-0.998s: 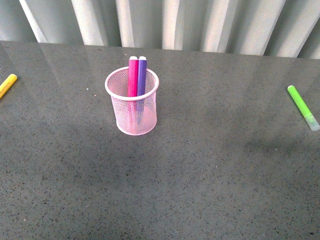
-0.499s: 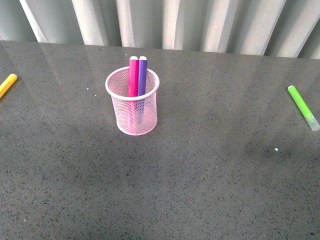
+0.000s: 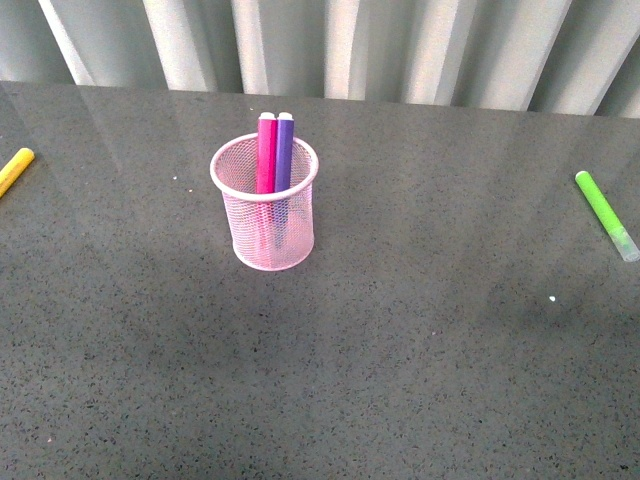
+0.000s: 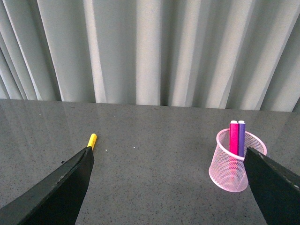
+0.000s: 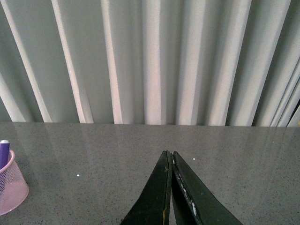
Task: Insert purple and pink pens into pink cup
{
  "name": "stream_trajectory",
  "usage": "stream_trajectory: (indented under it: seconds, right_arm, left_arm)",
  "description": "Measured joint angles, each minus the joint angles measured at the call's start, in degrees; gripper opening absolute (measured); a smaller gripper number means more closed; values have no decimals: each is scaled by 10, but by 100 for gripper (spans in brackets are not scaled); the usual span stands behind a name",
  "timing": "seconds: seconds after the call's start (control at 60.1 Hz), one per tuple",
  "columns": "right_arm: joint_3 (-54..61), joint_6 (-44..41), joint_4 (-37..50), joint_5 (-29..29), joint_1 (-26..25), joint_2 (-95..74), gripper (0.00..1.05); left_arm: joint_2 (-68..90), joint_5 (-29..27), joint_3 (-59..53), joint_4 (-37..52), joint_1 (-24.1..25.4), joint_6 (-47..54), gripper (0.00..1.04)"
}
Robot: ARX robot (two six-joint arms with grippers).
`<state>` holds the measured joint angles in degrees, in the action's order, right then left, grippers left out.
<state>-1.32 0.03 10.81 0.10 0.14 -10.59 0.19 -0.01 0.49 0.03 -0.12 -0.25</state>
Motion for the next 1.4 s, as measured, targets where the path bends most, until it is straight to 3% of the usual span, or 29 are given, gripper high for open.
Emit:
stream_trajectory:
  seconds: [0.05,0.15,0.432,0.615,0.964,1.397]
  right_arm:
    - [0,0,-7,0,0,7,3]
    - [0,0,-103,0,0,85,3]
    - [0,0,-108,0,0,103,4]
    - [0,0,-108,0,0,104,41]
    - [0,1,-108,0,0,104,100]
    - [0,0,-108,0,0,104,98]
  left_arm:
    - [0,0,0,0,0,0,98]
    - [0,0,0,0,0,0,98]
    - [0,0,0,0,0,0,98]
    - [0,0,0,0,0,0,98]
    - [0,0,0,0,0,0,98]
    - [0,0,0,0,0,0,98]
